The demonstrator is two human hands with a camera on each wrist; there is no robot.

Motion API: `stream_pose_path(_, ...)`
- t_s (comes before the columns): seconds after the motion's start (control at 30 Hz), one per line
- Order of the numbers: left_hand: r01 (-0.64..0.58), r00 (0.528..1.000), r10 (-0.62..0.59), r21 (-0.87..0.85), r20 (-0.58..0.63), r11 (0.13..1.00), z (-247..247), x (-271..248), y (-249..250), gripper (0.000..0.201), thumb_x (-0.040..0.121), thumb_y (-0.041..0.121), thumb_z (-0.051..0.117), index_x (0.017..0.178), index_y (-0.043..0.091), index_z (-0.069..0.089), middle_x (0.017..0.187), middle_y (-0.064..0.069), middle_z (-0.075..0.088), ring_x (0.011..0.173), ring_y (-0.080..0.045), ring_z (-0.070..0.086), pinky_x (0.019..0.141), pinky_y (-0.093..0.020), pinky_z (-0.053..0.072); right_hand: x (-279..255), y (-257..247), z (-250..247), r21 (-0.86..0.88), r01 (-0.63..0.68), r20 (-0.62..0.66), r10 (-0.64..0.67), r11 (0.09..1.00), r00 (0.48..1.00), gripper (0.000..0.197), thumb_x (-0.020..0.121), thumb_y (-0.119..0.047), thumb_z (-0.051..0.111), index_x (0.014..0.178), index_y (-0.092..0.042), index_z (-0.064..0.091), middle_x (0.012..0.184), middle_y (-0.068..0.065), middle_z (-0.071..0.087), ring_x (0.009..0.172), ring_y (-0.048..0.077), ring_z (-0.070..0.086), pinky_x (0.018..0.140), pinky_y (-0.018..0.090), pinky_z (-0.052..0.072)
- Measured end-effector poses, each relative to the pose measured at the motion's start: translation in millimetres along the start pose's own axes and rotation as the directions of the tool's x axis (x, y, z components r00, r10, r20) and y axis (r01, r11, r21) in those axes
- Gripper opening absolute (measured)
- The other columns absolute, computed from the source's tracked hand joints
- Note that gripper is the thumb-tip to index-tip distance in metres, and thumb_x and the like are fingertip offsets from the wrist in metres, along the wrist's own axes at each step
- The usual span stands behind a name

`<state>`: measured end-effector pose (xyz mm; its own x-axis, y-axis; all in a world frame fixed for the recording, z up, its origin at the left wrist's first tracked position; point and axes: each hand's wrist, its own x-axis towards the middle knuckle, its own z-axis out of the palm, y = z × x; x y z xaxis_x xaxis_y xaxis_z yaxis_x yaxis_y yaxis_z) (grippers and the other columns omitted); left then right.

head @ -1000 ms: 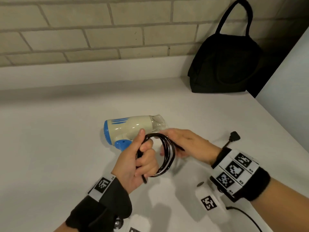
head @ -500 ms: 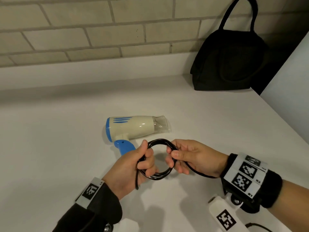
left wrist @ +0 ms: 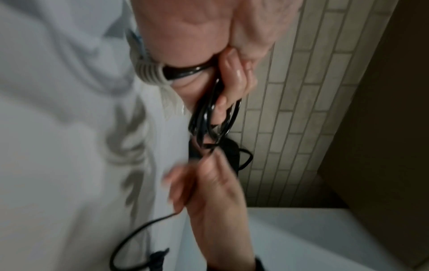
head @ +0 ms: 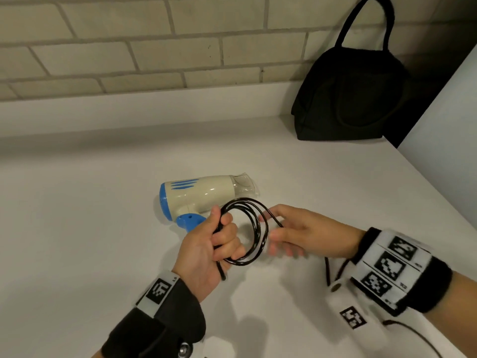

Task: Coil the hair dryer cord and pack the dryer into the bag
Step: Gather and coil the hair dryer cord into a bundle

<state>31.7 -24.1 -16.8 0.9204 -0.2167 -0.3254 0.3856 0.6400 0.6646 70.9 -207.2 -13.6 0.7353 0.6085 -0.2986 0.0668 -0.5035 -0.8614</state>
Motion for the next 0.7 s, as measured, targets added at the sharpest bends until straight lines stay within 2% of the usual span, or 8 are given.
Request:
stream_pose_path(0.1, -0.064, 0.996, 0.063, -0.021, -0.058, 0.998, 0.4, -0.7, 8.6, 0.037, 0.09, 0.036, 0.032, 0.062, 0.015, 0.043, 0.032, 0.01, 0.027, 0.033, -0.007, 0.007, 0.033, -0.016, 0.023, -18.9, 2.9, -20.5, -0.538, -0.082, -0.07, 0.052, 0.839, 0.996, 0.025, 0.094, -0.033, 0.037, 0.119, -0.031, 0.044, 0.069, -0.011, 0.055, 0.07, 0.014, 0.058, 0.068, 0.027, 0.045)
stream_pose_path(0.23, -0.115, 0.992, 0.115, 0.007, -0.052, 0.993, 5.0, -2.1, 8.2, 0.034, 0.087, 0.038, 0.035, 0.062, 0.015, 0.043, 0.034, 0.011, 0.026, 0.025, -0.001, 0.02, 0.033, -0.016, 0.024, -30.3, 1.4, -28.8, -0.628, -0.192, -0.314, -0.02, 0.754, 0.949, 0.035, 0.095, -0.039, 0.029, 0.126, -0.034, 0.042, 0.114, -0.005, 0.063, 0.103, 0.02, 0.057, 0.086, 0.035, 0.044)
stream_pose_path(0.3, -0.185, 0.982, 0.189, 0.127, -0.021, 0.975, 14.5, -4.0, 5.2, 0.03, 0.08, 0.041, 0.039, 0.064, 0.016, 0.041, 0.036, 0.011, 0.026, 0.028, -0.001, 0.02, 0.038, -0.017, 0.023, -22.6, 1.8, -20.1, -0.776, -0.271, -0.324, 0.009, 0.57, 0.946, 0.038, 0.096, -0.039, 0.026, 0.132, -0.032, 0.034, 0.123, 0.002, 0.059, 0.109, 0.028, 0.056, 0.085, 0.036, 0.045)
stream_pose_path(0.4, -0.334, 0.931, 0.364, 0.473, 0.03, 0.815, 33.8, -6.4, -5.5, 0.031, 0.083, 0.04, 0.033, 0.068, 0.014, 0.035, 0.038, 0.012, 0.031, 0.035, -0.002, 0.023, 0.04, -0.015, 0.022, -5.1, -8.4, 13.4, -0.889, -0.204, -0.221, 0.005, 0.411, 0.975, 0.027, 0.094, -0.015, 0.03, 0.119, -0.014, 0.042, 0.107, 0.01, 0.063, 0.093, 0.033, 0.061, 0.055, 0.031, 0.034)
stream_pose_path(0.5, -0.447, 0.857, 0.503, 0.646, 0.111, 0.619, 42.1, -2.6, -15.1, 0.032, 0.092, 0.036, 0.032, 0.068, 0.015, 0.032, 0.044, 0.014, 0.04, 0.039, -0.001, 0.034, 0.041, -0.007, 0.029, -4.8, -38.2, 33.3, -0.944, -0.105, -0.157, -0.145, 0.313, 0.977, 0.013, 0.064, -0.003, 0.052, 0.07, -0.011, 0.06, 0.054, 0.003, 0.062, 0.042, 0.022, 0.057, 0.042, 0.024, -0.003)
stream_pose_path(0.53, -0.477, 0.835, 0.531, 0.674, 0.147, 0.564, 41.0, -1.3, -16.1, 0.028, 0.091, 0.036, 0.033, 0.069, 0.019, 0.033, 0.048, 0.013, 0.042, 0.041, -0.001, 0.037, 0.043, -0.008, 0.031, -8.2, -45.1, 33.7, -0.947, -0.063, -0.137, -0.22, 0.314, 0.966, 0.012, 0.057, -0.003, 0.052, 0.061, -0.013, 0.058, 0.045, 0.001, 0.056, 0.032, 0.02, 0.048, 0.041, 0.024, -0.005)
stream_pose_path(0.63, -0.503, 0.811, 0.535, 0.747, 0.235, 0.434, 33.3, 2.1, -14.6, 0.017, 0.086, 0.033, 0.03, 0.071, 0.025, 0.034, 0.056, 0.01, 0.042, 0.048, -0.001, 0.045, 0.048, -0.008, 0.035, -19.4, -42.9, 27.9, -0.947, 0.024, -0.074, -0.293, 0.32, 0.953, 0.032, 0.064, 0.002, 0.03, 0.063, -0.017, 0.057, 0.047, -0.004, 0.055, 0.036, 0.021, 0.03, 0.039, 0.025, 0.016)
stream_pose_path(0.7, -0.486, 0.829, 0.478, 0.795, 0.29, 0.362, 29.3, 3.4, -16.1, 0.02, 0.088, 0.038, 0.027, 0.072, 0.027, 0.032, 0.056, 0.012, 0.046, 0.051, -0.001, 0.048, 0.05, -0.009, 0.036, -29.3, -49.1, 22.5, -0.959, 0.03, -0.065, -0.324, 0.281, 0.944, 0.026, 0.061, -0.002, 0.037, 0.054, -0.022, 0.052, 0.04, -0.008, 0.05, 0.031, 0.019, 0.032, 0.042, 0.022, 0.02)
